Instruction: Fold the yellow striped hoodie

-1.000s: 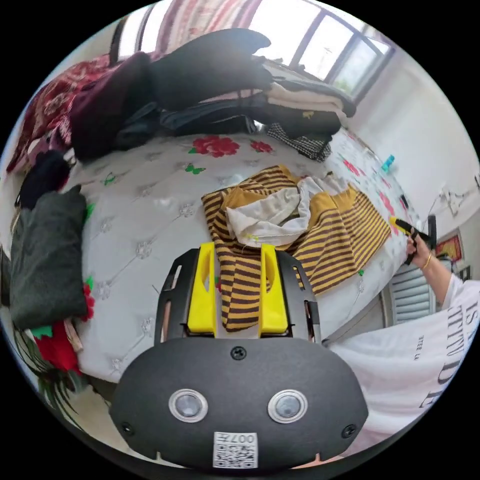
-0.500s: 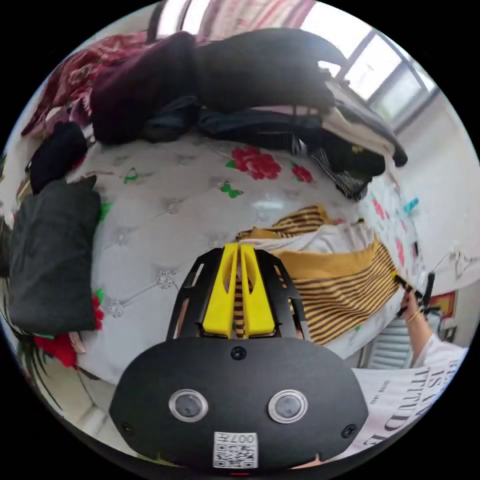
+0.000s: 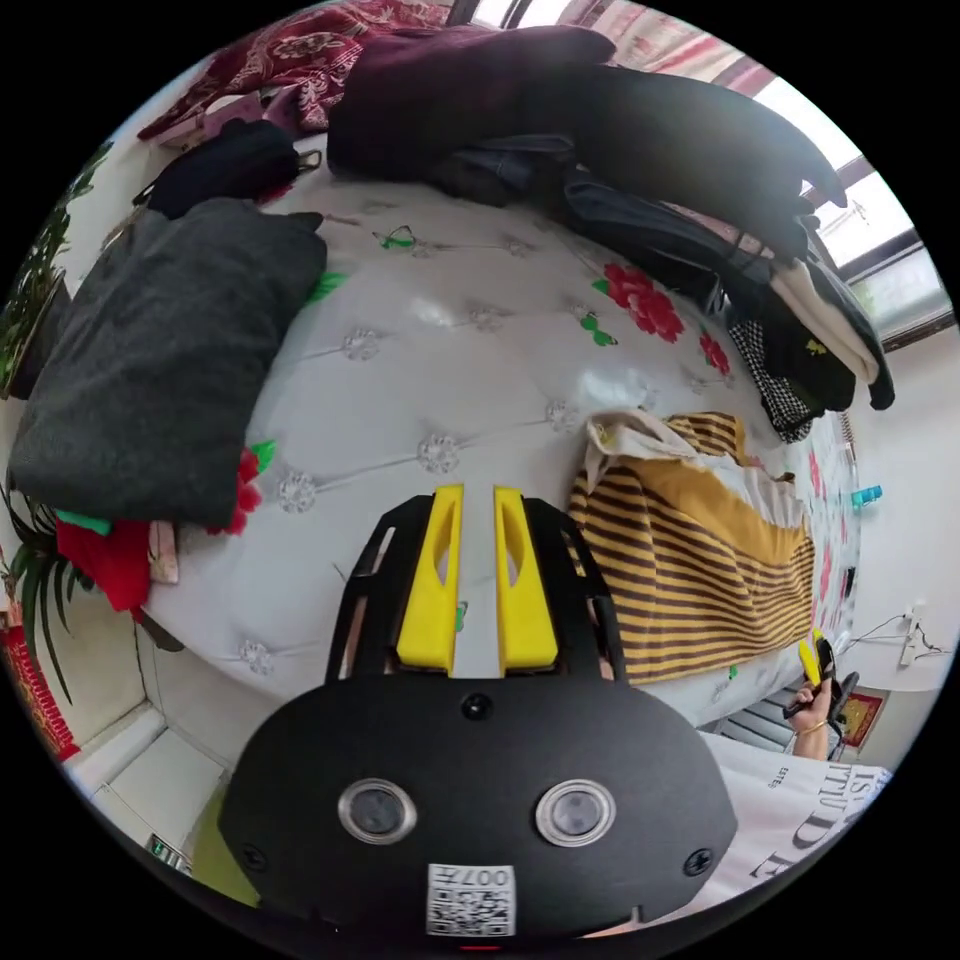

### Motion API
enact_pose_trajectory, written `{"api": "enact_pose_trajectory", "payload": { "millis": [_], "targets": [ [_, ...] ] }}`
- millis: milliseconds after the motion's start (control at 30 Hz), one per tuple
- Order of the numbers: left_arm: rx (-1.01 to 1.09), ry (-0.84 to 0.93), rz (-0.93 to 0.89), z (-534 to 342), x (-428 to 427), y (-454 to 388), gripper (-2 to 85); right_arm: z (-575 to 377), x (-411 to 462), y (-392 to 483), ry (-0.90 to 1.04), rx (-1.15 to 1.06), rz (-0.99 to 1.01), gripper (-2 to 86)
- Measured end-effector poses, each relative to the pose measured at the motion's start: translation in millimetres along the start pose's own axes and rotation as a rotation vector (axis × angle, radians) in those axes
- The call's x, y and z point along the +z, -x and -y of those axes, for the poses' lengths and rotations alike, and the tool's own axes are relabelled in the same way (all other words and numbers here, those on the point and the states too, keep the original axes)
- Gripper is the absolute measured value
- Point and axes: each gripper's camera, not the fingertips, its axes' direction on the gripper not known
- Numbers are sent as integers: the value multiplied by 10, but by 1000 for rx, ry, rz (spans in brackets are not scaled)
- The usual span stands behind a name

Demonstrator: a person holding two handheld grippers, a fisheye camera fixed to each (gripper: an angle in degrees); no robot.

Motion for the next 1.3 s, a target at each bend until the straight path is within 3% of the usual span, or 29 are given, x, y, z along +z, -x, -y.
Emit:
{"api": "enact_pose_trajectory", "payload": {
  "millis": [233, 333, 433, 600, 733, 900, 1000, 1167, 1300],
  "targets": [
    [-29, 57, -259, -814, -80, 211, 54, -3, 251, -497, 38, 137, 275, 91],
    [-99, 76, -330, -1035, -71, 375, 55, 252, 328, -412, 39, 133, 272, 80],
    [-146, 69, -387, -1194, -131, 525, 56, 505, 164, 259, 4, -142, 231, 71],
    [-170, 41, -412, -1425, -229, 723, 64, 30, 92, 2371, 158, -1005, 355, 62],
    [-198, 9, -466, -1567, -252, 870, 76, -692, 435, 3113, 344, -1268, 542, 68],
    [-197, -13, -576, -1711, -184, 1018, 117, -1329, 1499, 3051, 740, -1149, 479, 84],
    [-153, -7, -609, -1741, -112, 1014, 139, -907, 1404, 2664, 706, -982, 526, 95],
    [-92, 24, -660, -1664, 89, 958, 155, 174, 1093, 1805, 453, -660, 314, 112],
    [-46, 40, -711, -1469, 198, 868, 164, 645, 1286, 1347, 471, -463, 246, 117]
  ]
}}
